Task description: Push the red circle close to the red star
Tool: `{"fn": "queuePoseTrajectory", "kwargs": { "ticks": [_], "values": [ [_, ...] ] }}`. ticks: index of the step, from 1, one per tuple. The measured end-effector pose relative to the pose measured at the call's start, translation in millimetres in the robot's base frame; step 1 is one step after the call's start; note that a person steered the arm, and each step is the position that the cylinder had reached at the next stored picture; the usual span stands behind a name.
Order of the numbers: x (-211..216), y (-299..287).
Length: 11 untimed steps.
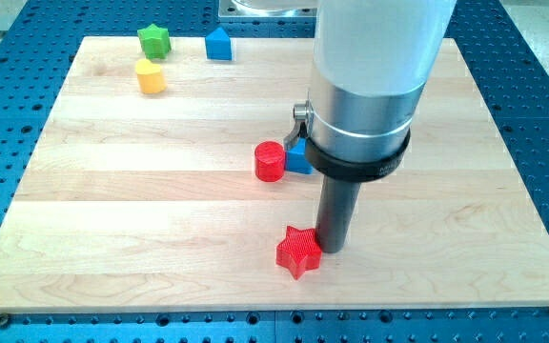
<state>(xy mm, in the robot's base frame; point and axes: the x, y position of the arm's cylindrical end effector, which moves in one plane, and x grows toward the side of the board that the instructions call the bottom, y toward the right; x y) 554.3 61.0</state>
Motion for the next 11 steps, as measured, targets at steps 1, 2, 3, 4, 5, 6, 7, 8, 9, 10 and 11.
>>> {"fn": "queuePoseTrajectory", "kwargs": {
  "ticks": [1, 2, 3, 4, 5, 6, 7, 8, 9, 10, 11],
  "values": [
    [-46.0, 2.5],
    [-80.1, -27.6],
    [-89.9, -63.6],
    [-111.5, -89.3],
    [-141.3, -89.9],
    [-171.8, -96.2],
    [-147.3, -155.5],
    [-104.0, -166.3],
    [-89.5, -141.7],
    [-52.0, -134.8],
    [-56.7, -149.8]
  ]
}}
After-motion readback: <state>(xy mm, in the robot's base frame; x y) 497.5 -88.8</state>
